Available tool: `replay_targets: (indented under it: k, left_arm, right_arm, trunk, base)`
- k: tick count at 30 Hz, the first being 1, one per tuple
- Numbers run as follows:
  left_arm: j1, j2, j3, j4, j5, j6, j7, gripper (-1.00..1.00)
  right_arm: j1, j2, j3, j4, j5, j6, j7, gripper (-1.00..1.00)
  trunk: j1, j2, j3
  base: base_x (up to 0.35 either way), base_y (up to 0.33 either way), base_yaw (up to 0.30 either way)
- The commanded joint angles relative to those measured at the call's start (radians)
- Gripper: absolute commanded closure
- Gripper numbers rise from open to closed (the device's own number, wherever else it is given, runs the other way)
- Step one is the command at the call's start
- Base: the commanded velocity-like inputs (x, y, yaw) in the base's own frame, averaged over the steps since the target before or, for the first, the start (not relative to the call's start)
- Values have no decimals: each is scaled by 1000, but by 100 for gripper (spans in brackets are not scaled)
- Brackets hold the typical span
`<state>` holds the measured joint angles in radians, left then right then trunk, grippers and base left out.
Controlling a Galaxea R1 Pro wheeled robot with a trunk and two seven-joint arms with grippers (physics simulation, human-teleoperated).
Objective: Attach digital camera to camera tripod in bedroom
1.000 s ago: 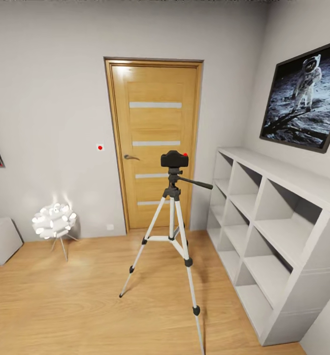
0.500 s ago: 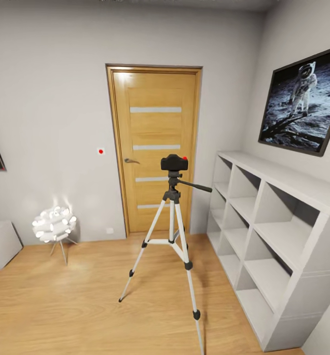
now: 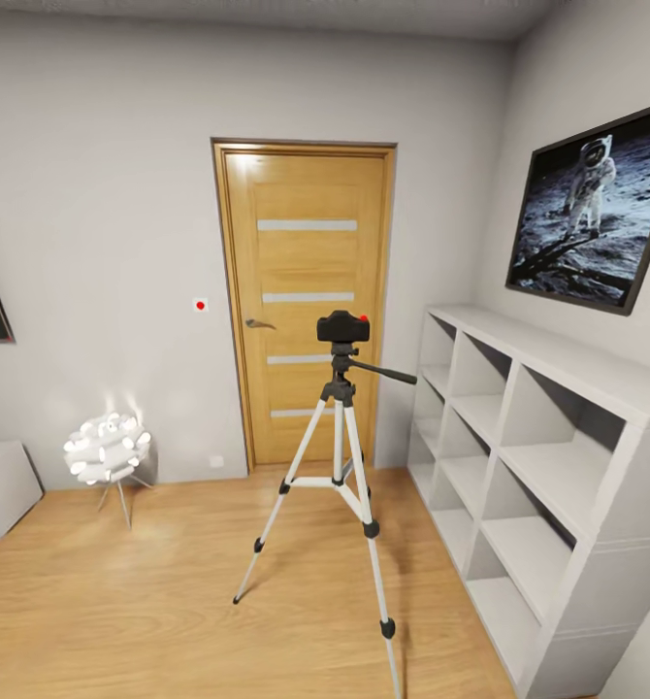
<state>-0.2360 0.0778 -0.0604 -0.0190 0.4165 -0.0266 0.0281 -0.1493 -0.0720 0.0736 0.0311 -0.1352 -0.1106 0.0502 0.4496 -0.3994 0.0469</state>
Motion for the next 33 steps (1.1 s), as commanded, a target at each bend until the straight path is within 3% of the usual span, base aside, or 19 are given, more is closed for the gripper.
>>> replay_targets:
  k: [1, 22, 33]
  left_arm:
    - [0, 0, -7, 0, 6, -2, 3, -100]
    - [0, 0, -6, 1, 7, -3, 2, -100]
    - [0, 1, -7, 1, 7, -3, 2, -100]
  right_arm:
    - [-1, 0, 8, 3, -11, -6, 5, -100]
    - [-1, -3, 6, 3, -12, -5, 5, -100]
    - [-1, -7, 8, 3, -9, -1, 4, -100]
  trunk:
    - [0, -1, 1]
    - [0, -1, 34]
    - [0, -1, 38]
  base:
    - [0, 0, 0]
    - [0, 0, 0]
    - [0, 0, 0]
